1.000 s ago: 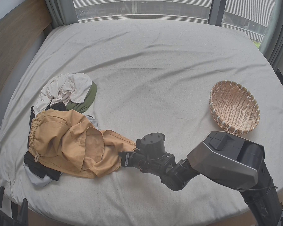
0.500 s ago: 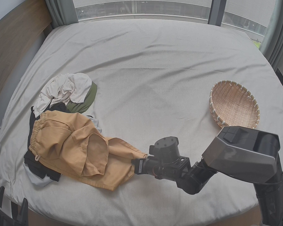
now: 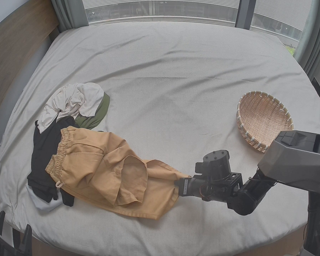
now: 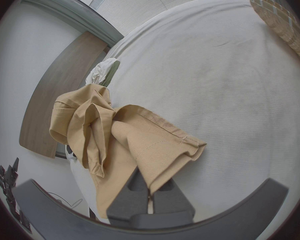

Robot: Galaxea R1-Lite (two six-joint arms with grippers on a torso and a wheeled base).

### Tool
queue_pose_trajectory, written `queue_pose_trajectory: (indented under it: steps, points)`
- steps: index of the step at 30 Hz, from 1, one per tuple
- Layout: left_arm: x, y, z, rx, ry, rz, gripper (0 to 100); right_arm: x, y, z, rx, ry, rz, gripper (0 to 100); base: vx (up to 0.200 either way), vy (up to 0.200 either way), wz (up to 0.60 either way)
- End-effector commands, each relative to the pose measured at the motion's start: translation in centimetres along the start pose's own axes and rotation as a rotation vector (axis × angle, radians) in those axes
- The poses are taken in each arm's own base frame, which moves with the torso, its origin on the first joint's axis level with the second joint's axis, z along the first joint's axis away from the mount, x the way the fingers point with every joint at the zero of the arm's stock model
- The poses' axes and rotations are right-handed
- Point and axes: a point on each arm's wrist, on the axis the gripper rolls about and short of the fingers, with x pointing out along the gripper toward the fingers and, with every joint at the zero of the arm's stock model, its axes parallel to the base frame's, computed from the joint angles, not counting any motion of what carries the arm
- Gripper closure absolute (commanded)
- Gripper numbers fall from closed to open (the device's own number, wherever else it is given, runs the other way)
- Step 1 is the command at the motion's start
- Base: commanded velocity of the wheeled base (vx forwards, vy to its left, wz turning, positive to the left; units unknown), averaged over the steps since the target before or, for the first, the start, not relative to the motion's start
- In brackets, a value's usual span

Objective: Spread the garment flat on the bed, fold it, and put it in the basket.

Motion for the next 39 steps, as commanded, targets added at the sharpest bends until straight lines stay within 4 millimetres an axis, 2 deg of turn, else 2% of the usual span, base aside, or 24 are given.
queue_pose_trajectory:
  steps: [1, 4, 14, 30, 39]
  points:
    - [0.0, 0.0, -0.5, 0.001, 0.003, 0.0, 0, -1.9, -1.5, 0.7, 0.001, -0.016, -0.042, 100, 0.0, 0.0, 0.0]
    - [0.0, 0.0, -0.5, 0.003, 0.001, 0.0, 0, -3.2, -3.0, 1.0, 0.0, -0.025, -0.081, 100, 0.0, 0.0, 0.0]
    - [0.0, 0.0, -0.5, 0.001, 0.003, 0.0, 0, -5.6, -5.0, 2.4, -0.024, -0.071, -0.139, 100, 0.0, 0.0, 0.0]
    - [0.0, 0.0, -0.5, 0.003, 0.003, 0.0, 0, -6.7, -7.9, 3.3, -0.038, -0.098, -0.222, 100, 0.0, 0.0, 0.0]
    - [0.0, 0.0, -0.5, 0.003, 0.003, 0.0, 0, -6.6, -8.2, 3.8, -0.038, -0.117, -0.227, 100, 0.0, 0.0, 0.0]
